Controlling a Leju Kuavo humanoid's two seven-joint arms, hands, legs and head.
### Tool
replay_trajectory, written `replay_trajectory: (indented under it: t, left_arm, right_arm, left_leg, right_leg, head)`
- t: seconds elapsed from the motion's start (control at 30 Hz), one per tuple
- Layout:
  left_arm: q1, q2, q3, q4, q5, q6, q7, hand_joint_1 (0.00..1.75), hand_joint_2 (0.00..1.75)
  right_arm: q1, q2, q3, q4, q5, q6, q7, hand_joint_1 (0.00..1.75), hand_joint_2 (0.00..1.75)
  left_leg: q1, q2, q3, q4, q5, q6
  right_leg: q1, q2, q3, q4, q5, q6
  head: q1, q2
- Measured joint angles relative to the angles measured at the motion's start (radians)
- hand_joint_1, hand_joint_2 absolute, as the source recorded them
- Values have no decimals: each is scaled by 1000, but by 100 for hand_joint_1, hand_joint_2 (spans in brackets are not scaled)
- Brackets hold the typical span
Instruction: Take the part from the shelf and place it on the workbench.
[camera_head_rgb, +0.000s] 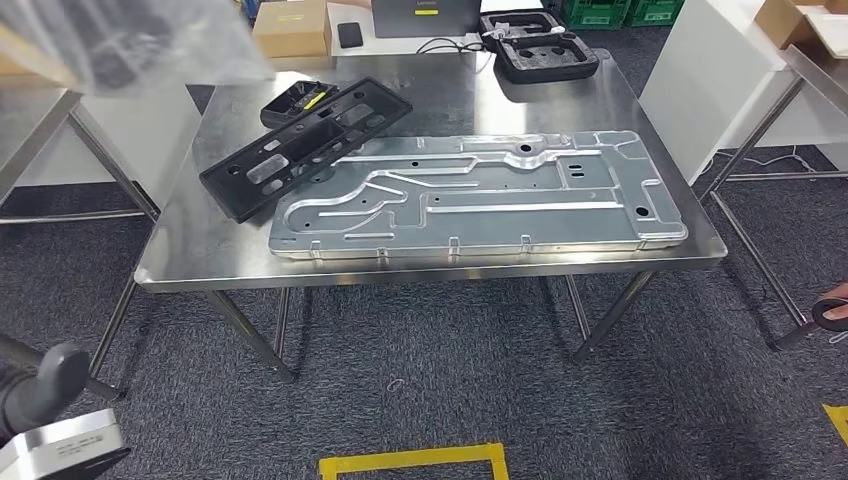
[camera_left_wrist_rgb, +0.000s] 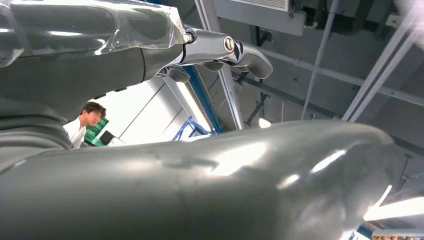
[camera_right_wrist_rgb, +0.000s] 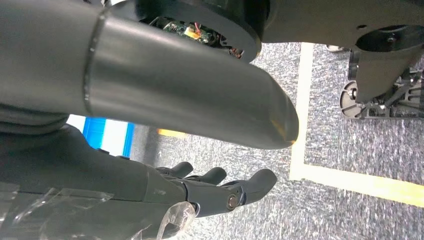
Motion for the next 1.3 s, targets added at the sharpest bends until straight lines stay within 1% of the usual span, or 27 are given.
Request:
replay_trajectory:
  t: [0.07, 0.13, 0.17, 0.23, 0.3, 0.33, 0.37, 0.4, 0.43, 0.47, 0.53, 0.6, 0.67, 0.7, 0.73, 0.8, 0.83, 0.87, 0.9, 0.97, 1.03, 1.07, 1.1, 1.17, 1.2, 1.23, 1.3]
  left_arm:
    - [0, 0, 0, -3, -1, 1, 0, 0, 0]
    - [0, 0, 0, -5, -3, 1, 0, 0, 0]
    - [0, 0, 0, -6, -4, 1, 0, 0, 0]
    - [-1, 0, -1, -8, -7, 1, 0, 0, 0]
    - [-1, -1, -1, -9, -11, 1, 0, 0, 0]
    - [0, -1, -2, -10, -13, 1, 0, 0, 0]
    - [0, -1, -2, -10, -14, 1, 0, 0, 0]
    - [0, -2, -2, -10, -15, 1, 0, 0, 0]
    - [0, -2, -3, -10, -16, 2, 0, 0, 0]
    - [0, -3, -2, -10, -16, 2, 0, 0, 0]
    - [0, -3, -2, -12, -16, 3, 0, 0, 0]
    - [-1, -3, -2, -14, -16, 3, 0, 0, 0]
    - [0, -4, -2, -14, -16, 4, 0, 0, 0]
    - [0, -4, -2, -14, -16, 4, 0, 0, 0]
    - [0, -4, -2, -14, -16, 4, 0, 0, 0]
    - [0, -4, -2, -14, -16, 4, 0, 0, 0]
    - [0, -5, -2, -14, -16, 4, 0, 0, 0]
    - [1, -5, -2, -14, -16, 4, 0, 0, 0]
    - [1, -5, -3, -14, -16, 4, 0, 0, 0]
    - [0, -5, -3, -14, -16, 4, 0, 0, 0]
    - [-3, -6, -3, -14, -17, 5, 0, 0, 0]
    - [-3, -6, -2, -14, -17, 6, 0, 0, 0]
    - [-4, -7, -2, -14, -17, 6, 0, 0, 0]
    - [-4, -8, -3, -14, -16, 7, 0, 0, 0]
    - [-5, -9, -3, -14, -16, 7, 0, 0, 0]
    - [-6, -10, -4, -14, -16, 7, -1, 0, 0]
    - [-6, -10, -5, -14, -15, 8, -2, 0, 0]
  right_arm:
    - [0, 0, 0, 0, 0, 0, 0, 0, 0]
    - [0, -1, 0, 0, 0, 0, 0, 0, 0]
    - [0, -2, 0, 0, 0, 0, 0, 0, 0]
    - [1, -3, 0, 0, -2, -1, 0, 0, 0]
    - [2, -2, 0, 0, -5, 0, 0, 0, 0]
    - [2, -2, 0, 0, -6, 0, 0, 0, 0]
    - [2, -2, 0, 0, -6, 0, 0, 0, 0]
    - [2, -2, 0, 0, -6, 0, 0, 0, 0]
    - [2, -2, 0, 0, -6, 0, 0, 0, 0]
    - [1, -4, 0, 0, -6, -1, 0, 0, 0]
    - [0, -8, 0, 0, -6, -2, 0, 0, 0]
    - [-2, -10, 0, 0, -6, -2, -1, 0, 0]
    - [-4, -8, 0, 0, -4, -1, -4, 0, 0]
    - [-5, -8, 0, 0, -4, -1, -5, 0, 0]
    - [-6, -8, 0, 0, -3, 0, -6, 0, 0]
    - [-7, -9, 0, 0, -3, 0, -6, 0, 0]
    - [-7, -9, 0, 0, -3, 0, -6, 0, 0]
    - [-6, -9, 0, 0, -3, 0, -6, 0, 0]
    - [-6, -8, 0, 0, -3, 0, -6, 0, 0]
    - [-6, -7, 0, 0, -3, 0, -6, 0, 0]
    - [-6, -7, 0, 0, -3, 0, -6, 0, 0]
    - [-7, -7, 0, 1, -2, 0, -5, 0, 0]
    - [-6, -7, 0, 1, -1, 0, -5, 0, 0]
    - [-5, -8, 0, 1, -1, 0, -4, 0, 0]
    - [-4, -9, 0, 1, -1, 0, -4, 0, 0]
    - [-3, -9, 1, 1, -1, 0, -5, 0, 0]
    - [-2, -8, 1, 1, -1, 1, -5, 0, 0]
  left_leg:
    - [-3, -4, 39, -77, -5, 6]
    - [-4, -4, 29, -80, 1, 20]
    - [-4, -3, 21, -79, 8, 30]
    - [-2, 0, 3, -80, 25, 50]
    - [-6, 1, -16, -80, 40, 59]
    - [-8, 1, -26, -79, 48, 60]
    - [-11, 1, -35, -79, 55, 61]
    - [-14, 1, -43, -79, 63, 61]
    - [-17, 0, -51, -79, 71, 61]
    - [-19, 0, -58, -79, 78, 61]
    - [-21, 1, -66, -79, 91, 55]
    - [-19, 3, -70, -81, 105, 43]
    - [-17, 3, -77, -79, 109, 31]
    - [-16, 3, -87, -63, 89, 25]
    - [-15, 3, -103, -26, 51, 19]
    - [-10, 3, -144, 104, -50, 9]
    - [-8, 3, -159, 171, -83, 4]
    - [-6, 3, -161, 214, -92, 1]
    - [-5, 3, -147, 222, -78, -1]
    - [-2, 3, -64, 127, -22, -4]
    - [-5, 0, 34, -23, -9, 2]
    - [-7, -2, 60, -70, -15, 8]
    - [-10, -5, 69, -92, -21, 16]
    - [-10, -4, 55, -94, -9, 34]
    - [-10, -2, 45, -93, 0, 43]
    - [-8, 0, 33, -95, 11, 52]
    - [-7, 2, 5, -95, 33, 60]
  right_leg:
    - [3, 2, -15, 10, 9, 11]
    - [4, 4, -25, 13, 19, 22]
    - [3, 5, -33, 21, 11, 27]
    - [0, 6, -63, 92, -55, 37]
    - [-1, 7, -106, 233, -149, 43]
    - [-1, 7, -120, 294, -175, 43]
    - [-1, 7, -120, 326, -179, 42]
    - [0, 7, -101, 318, -162, 37]
    - [2, 8, -62, 269, -134, 30]
    - [6, 9, -9, 193, -107, 20]
    - [15, 10, 86, 42, -85, 4]
    - [22, 11, 114, -15, -86, -2]
    - [21, 9, 104, -20, -69, -7]
    - [18, 7, 96, -23, -58, -11]
    - [15, 3, 85, -25, -46, -15]
    - [14, -1, 59, -24, -25, -20]
    - [14, -2, 45, -23, -15, -21]
    - [14, -3, 30, -21, -5, -20]
    - [14, -3, 15, -18, 4, -18]
    - [12, -1, -15, -9, 22, -13]
    - [13, 2, -37, 2, 36, -4]
    - [14, 3, -44, 6, 43, 1]
    - [15, 4, -49, 7, 50, 6]
    - [13, 7, -56, 10, 59, 17]
    - [11, 9, -63, 22, 43, 22]
    - [9, 10, -76, 55, 6, 28]
    - [5, 11, -113, 177, -104, 38]
  head:
    - [0, 0]
    - [0, 0]
    - [1, 0]
    - [2, 0]
    - [4, 0]
    - [4, 0]
    - [4, 0]
    - [4, 0]
    - [4, 0]
    - [4, 0]
    - [4, 0]
    - [4, 0]
    - [4, 0]
    - [4, 0]
    - [3, 0]
    - [2, 0]
    - [2, 0]
    - [2, 0]
    - [1, 0]
    - [1, 0]
    - [1, 0]
    - [1, 0]
    - [1, 0]
    - [2, 0]
    - [2, 0]
    - [3, 0]
    - [5, 0]
